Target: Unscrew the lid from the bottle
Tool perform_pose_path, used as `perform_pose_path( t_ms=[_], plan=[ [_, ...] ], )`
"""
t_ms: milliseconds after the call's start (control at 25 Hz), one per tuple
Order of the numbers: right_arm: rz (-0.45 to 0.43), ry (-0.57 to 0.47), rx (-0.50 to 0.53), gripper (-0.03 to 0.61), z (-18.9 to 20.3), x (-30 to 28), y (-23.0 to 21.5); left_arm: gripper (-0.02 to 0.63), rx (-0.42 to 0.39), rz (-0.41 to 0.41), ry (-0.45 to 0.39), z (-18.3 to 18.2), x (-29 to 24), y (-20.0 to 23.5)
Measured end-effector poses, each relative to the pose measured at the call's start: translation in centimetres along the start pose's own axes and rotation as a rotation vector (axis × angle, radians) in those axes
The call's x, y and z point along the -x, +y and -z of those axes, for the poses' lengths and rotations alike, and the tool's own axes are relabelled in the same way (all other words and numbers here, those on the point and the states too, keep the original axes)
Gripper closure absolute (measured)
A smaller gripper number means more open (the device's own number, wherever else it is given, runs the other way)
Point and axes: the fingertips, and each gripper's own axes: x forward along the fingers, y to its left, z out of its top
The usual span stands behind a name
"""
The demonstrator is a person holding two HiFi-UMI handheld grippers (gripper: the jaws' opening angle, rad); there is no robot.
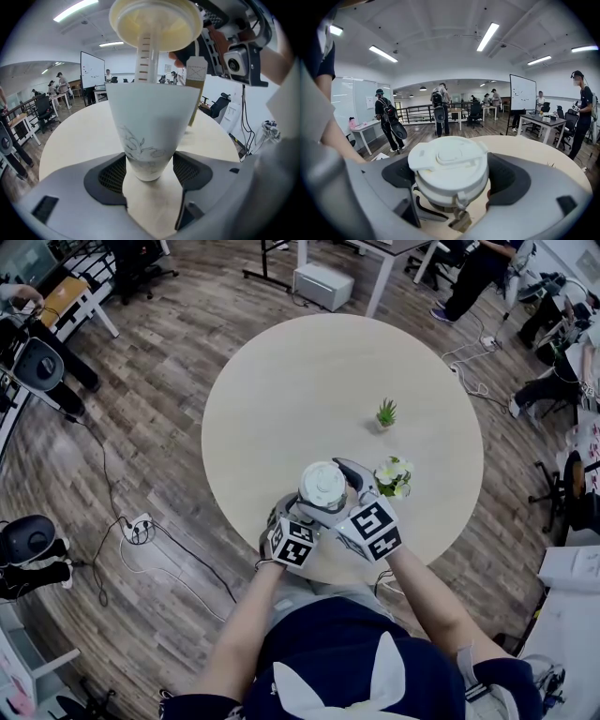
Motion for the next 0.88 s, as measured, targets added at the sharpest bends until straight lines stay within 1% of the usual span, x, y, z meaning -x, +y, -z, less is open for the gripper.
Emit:
perform_pose_path(
  t_ms=[880],
  plan=[
    [0.024, -0.073, -0.124, 0.12, -1.9, 2.6, -1.8, 0.29, -0.011, -0.001, 0.022, 0.2, 0.0, 0.2]
  ],
)
